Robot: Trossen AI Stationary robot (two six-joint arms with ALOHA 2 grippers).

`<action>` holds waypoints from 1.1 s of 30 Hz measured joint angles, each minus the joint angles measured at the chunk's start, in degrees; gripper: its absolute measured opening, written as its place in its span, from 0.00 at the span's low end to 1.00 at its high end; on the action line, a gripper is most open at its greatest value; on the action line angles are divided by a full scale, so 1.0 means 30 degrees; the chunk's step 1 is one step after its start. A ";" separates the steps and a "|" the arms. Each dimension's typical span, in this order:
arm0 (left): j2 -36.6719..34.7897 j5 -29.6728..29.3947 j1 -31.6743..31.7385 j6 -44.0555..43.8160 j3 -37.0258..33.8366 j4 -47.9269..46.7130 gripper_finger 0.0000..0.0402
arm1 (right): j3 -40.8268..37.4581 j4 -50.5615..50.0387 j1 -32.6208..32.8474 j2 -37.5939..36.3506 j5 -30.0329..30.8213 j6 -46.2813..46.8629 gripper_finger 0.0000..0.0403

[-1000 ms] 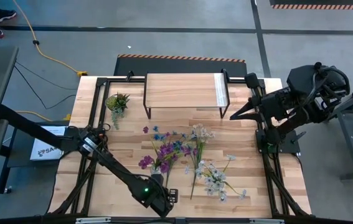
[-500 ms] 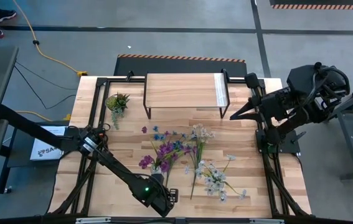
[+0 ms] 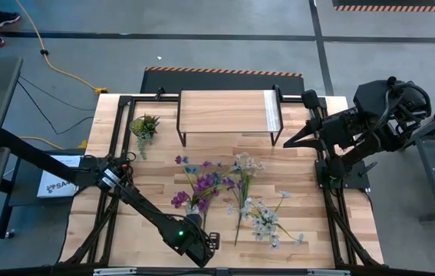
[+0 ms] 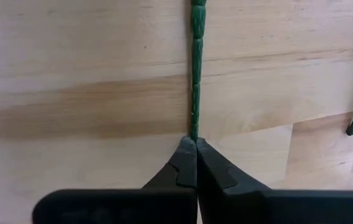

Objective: Pick and place flowers into a vace then onto a shelf
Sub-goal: Put the blue flowers into the left transparent vase

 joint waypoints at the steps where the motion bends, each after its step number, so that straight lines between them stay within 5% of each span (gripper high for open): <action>1: 0.0005 0.0007 0.0000 -0.0010 0.0000 0.0011 0.09 | 0.0000 0.0000 -0.0001 0.0000 0.0000 0.0000 0.00; 14: 0.0130 -0.0256 -0.0538 -0.0404 0.0551 -0.0141 0.06 | 0.0000 0.0007 -0.0004 -0.0007 0.0007 0.0003 0.00; 33: 0.0146 0.2280 -0.1940 -0.1893 0.1763 -0.0487 0.07 | 0.0000 0.0015 -0.0003 -0.0002 0.0014 0.0000 0.00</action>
